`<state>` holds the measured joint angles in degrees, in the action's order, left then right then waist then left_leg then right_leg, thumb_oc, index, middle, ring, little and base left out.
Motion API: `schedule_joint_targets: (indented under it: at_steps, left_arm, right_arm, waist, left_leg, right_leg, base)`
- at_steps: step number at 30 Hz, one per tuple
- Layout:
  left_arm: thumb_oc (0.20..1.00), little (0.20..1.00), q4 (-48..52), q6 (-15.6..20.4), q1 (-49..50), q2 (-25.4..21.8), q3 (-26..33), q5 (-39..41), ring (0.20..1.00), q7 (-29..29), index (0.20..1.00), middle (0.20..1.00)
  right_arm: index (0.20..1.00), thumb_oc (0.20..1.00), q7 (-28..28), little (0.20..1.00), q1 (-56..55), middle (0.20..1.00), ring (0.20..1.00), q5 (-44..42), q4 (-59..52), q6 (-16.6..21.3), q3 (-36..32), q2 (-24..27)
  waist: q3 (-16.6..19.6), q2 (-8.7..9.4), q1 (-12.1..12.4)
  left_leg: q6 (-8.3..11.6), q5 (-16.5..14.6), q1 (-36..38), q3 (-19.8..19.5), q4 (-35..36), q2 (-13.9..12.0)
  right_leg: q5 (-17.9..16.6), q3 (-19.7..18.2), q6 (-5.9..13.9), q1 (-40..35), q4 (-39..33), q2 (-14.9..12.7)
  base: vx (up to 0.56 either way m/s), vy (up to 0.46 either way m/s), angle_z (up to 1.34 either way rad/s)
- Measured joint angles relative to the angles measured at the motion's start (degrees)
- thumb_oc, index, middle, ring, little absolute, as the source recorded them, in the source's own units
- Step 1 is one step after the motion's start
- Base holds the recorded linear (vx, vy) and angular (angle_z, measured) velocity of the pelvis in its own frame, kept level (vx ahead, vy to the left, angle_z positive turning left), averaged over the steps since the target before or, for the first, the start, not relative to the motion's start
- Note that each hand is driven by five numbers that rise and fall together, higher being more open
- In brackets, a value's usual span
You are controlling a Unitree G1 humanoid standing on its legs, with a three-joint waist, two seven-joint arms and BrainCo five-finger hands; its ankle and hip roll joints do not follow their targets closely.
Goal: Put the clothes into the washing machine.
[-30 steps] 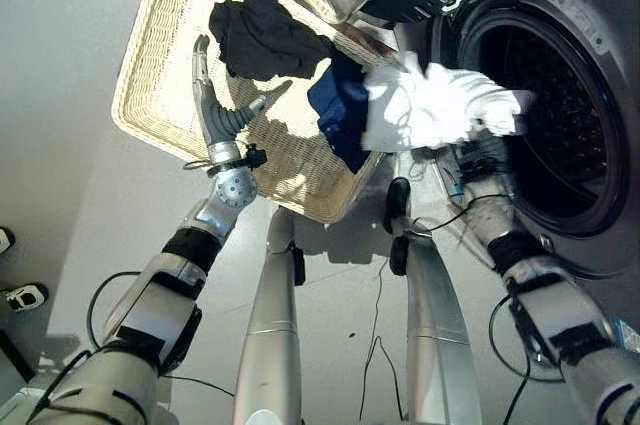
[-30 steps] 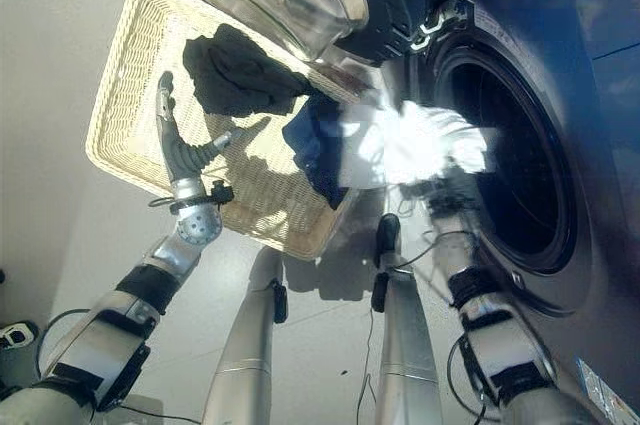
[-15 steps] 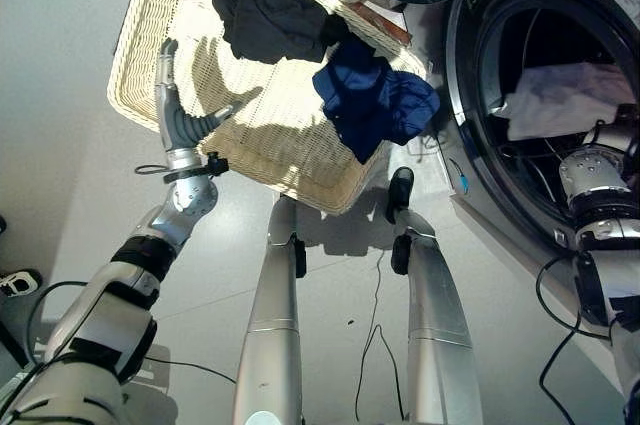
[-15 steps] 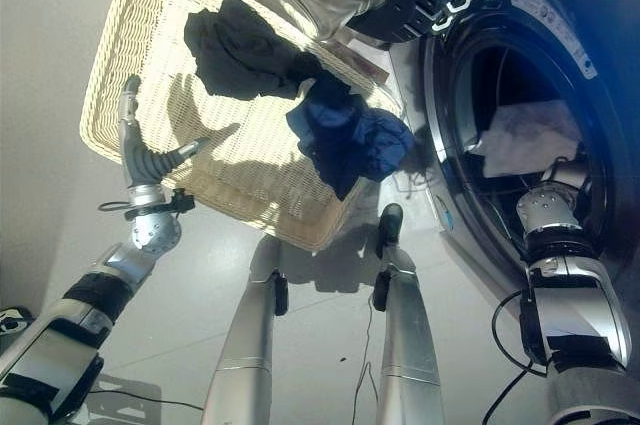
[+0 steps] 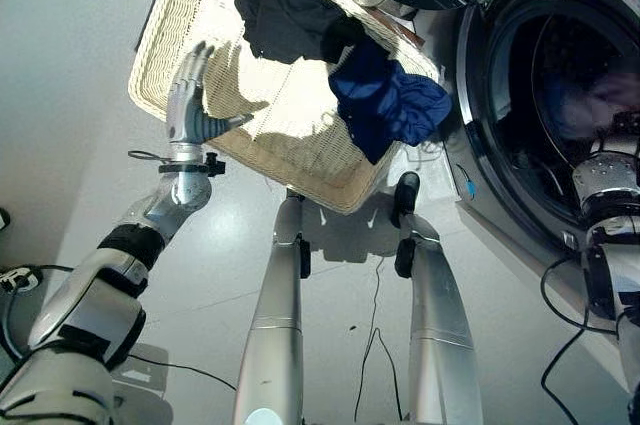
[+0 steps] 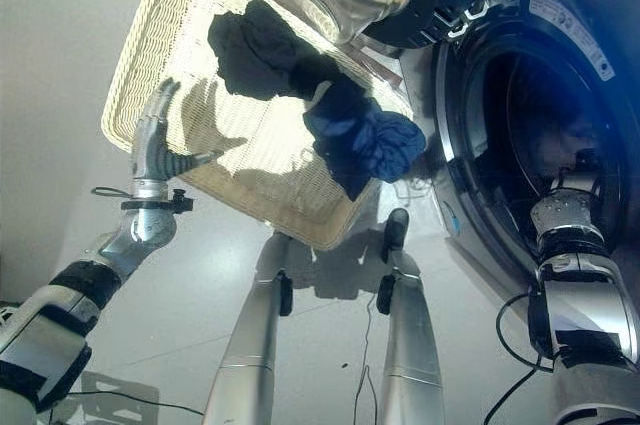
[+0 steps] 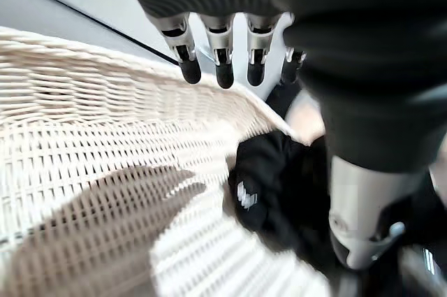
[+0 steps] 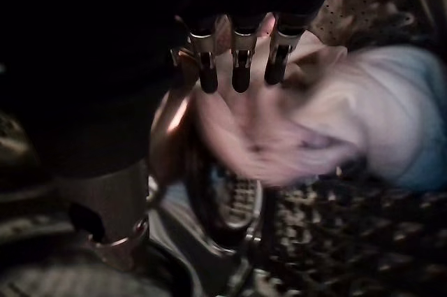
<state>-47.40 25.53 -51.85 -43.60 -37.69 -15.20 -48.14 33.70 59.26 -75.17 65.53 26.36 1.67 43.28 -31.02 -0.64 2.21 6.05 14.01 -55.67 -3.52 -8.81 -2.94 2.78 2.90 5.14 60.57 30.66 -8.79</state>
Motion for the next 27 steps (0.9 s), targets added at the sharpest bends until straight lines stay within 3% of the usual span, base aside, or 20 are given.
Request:
schedule_joint_targets:
  at_steps: [2,5,8,11,17,27]
  left_arm:
    - [1.0,1.0,-1.6,-2.1,-3.1,-0.3,-3.7,-2.0,1.0,-0.5,1.0,1.0]
    - [1.0,1.0,-3.1,-4.4,-8.5,-0.4,-7.7,-4.3,1.0,-0.7,1.0,1.0]
    - [1.0,1.0,-3.7,-6.3,-14.3,-0.4,-12.4,-4.3,1.0,-0.3,1.0,1.0]
    - [1.0,1.0,-4.7,-7.5,-18.7,-0.3,-15.7,-4.1,1.0,1.0,1.0,1.0]
    - [1.0,1.0,-6.8,-10.7,-23.0,-0.1,-19.1,-4.2,1.0,3.6,1.0,1.0]
    - [1.0,1.0,-13.1,-16.2,-25.9,1.7,-19.5,-6.7,1.0,-2.8,1.0,1.0]
  right_arm:
    - [1.0,1.0,4.4,1.0,0.6,1.0,1.0,8.2,2.7,-3.9,3.9,0.2]
    - [1.0,1.0,11.7,1.0,2.1,1.0,1.0,24.9,5.8,-12.6,10.3,0.4]
    - [1.0,1.0,13.1,1.0,4.6,1.0,1.0,36.1,8.2,-21.9,16.3,1.0]
    - [1.0,1.0,13.1,1.0,7.0,1.0,1.0,42.5,9.1,-27.5,19.6,1.3]
    - [1.0,1.0,12.9,1.0,10.4,1.0,1.0,50.5,9.9,-30.5,23.8,1.8]
    - [1.0,1.0,10.9,1.0,9.7,1.0,1.0,56.6,7.4,-26.4,23.8,1.9]
  waist:
    - [0.0,-0.02,-0.3]
    - [0.0,-0.04,-1.6]
    - [0.1,-0.1,-2.4]
    - [0.1,-0.1,-2.9]
    - [0.1,-0.22,-3.1]
    - [0.1,-0.23,-3.3]
  left_leg:
    - [-0.05,0.0,-0.1,0.0,0.1,0.1]
    - [-0.15,0.3,-0.7,-0.1,0.3,0.5]
    - [-0.04,0.8,-2.1,-0.1,0.4,0.5]
    - [0.01,0.8,-3.3,-0.1,0.4,0.5]
    - [-0.01,1.0,-4.2,0.4,0.9,0.5]
    - [0.24,1.1,-4.2,0.4,1.7,0.4]
  right_leg:
    - [0.0,0.0,0.06,0.1,0.2,-0.1]
    - [0.4,0.1,0.49,1.0,0.8,-0.5]
    - [0.5,0.0,0.57,2.6,1.4,-0.5]
    - [0.3,-0.1,0.41,4.2,1.9,-0.5]
    - [0.4,-0.8,0.32,6.0,2.4,-0.5]
    - [1.1,-0.8,-0.3,6.8,3.3,-0.5]
  base:
    - [-0.02,0.035,0.03]
    - [-0.02,0.019,0.05]
    - [-0.04,0.032,0.02]
    - [-0.03,0.037,-0.01]
    - [-0.02,0.045,-0.03]
    - [0.0,0.012,0.0]
